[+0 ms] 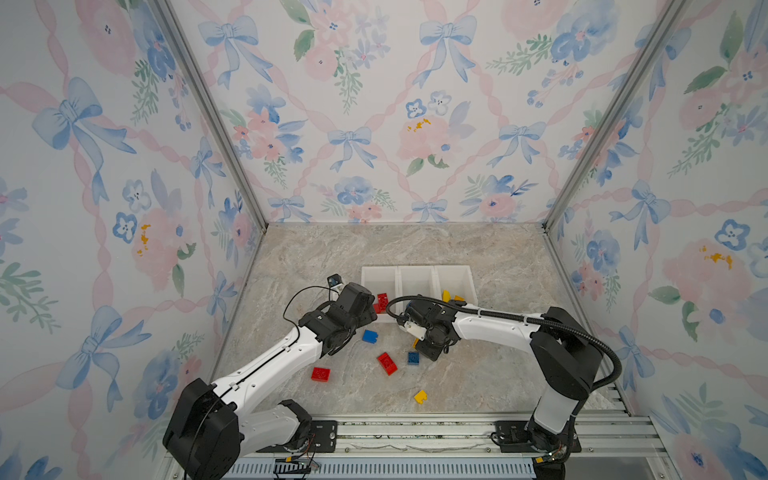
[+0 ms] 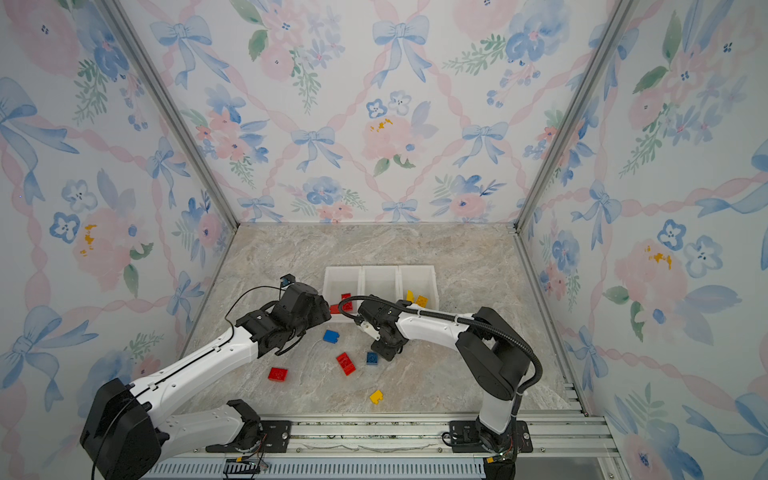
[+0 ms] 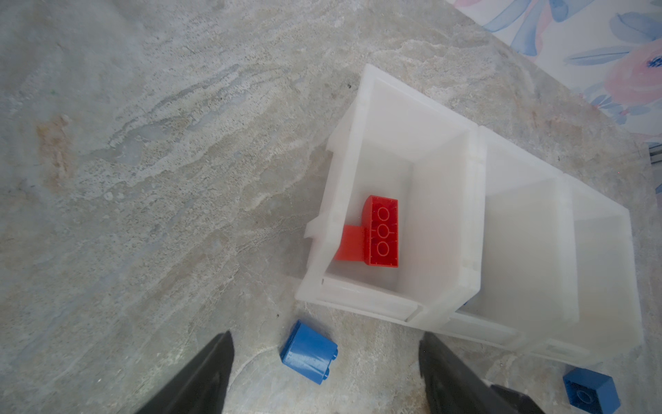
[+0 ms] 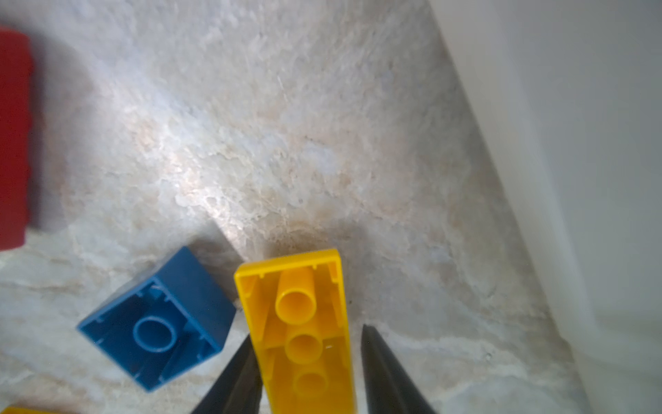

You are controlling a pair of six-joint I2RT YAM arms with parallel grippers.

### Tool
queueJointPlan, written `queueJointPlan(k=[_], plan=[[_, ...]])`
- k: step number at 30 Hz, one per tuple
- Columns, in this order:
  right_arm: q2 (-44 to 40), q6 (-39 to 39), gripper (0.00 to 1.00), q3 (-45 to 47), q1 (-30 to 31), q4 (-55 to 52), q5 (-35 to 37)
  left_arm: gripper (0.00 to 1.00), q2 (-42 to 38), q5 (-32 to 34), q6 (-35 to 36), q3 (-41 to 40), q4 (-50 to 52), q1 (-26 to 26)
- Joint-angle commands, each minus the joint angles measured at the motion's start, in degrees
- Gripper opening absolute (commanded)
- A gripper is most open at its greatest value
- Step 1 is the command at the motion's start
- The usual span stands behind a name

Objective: Sort the legos into containers by color
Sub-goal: Pick up the lego from the center of the table, then place the lego in the container.

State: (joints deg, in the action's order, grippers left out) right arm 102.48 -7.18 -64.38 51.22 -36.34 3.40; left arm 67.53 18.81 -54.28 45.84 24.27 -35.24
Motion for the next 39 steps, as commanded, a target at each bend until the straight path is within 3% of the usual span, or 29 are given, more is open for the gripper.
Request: queueJointPlan(k=[1, 8, 16, 25, 31, 39], plan=[[1.2, 0.0, 0.38, -0.7, 0.6, -0.3, 1.1, 0.84, -0.9, -0.2, -0.1, -0.4, 0.1, 0.6], [-0.8, 0.5, 0.26, -0.4, 0.8, -1.7, 1.0, 0.84, -1.2, -0.4, 0.1, -0.6, -0.1, 1.0], [-9.9, 5.7, 0.25, 0.2, -0.4, -4.9, 1.1, 0.87, -1.4, -0.9, 0.4, -1.0, -0.7, 0.9], [-16.6, 10.6, 0.26, -3.3, -9.7, -8.7, 2.1, 0.91, -1.5, -1.4, 1.1, -1.5, -1.6, 0.9], [-14.6, 12.0, 0.26, -7.7, -17.4, -8.3, 2.9, 0.93, -1.5, -1.9, 1.3, -1.6, -1.9, 1.0], [-5.1, 11.2, 0.25, -13.7, -23.2, -7.5, 5.0, 0.95, -3.1, -2.1, 1.2, -2.9, -1.9, 1.0]])
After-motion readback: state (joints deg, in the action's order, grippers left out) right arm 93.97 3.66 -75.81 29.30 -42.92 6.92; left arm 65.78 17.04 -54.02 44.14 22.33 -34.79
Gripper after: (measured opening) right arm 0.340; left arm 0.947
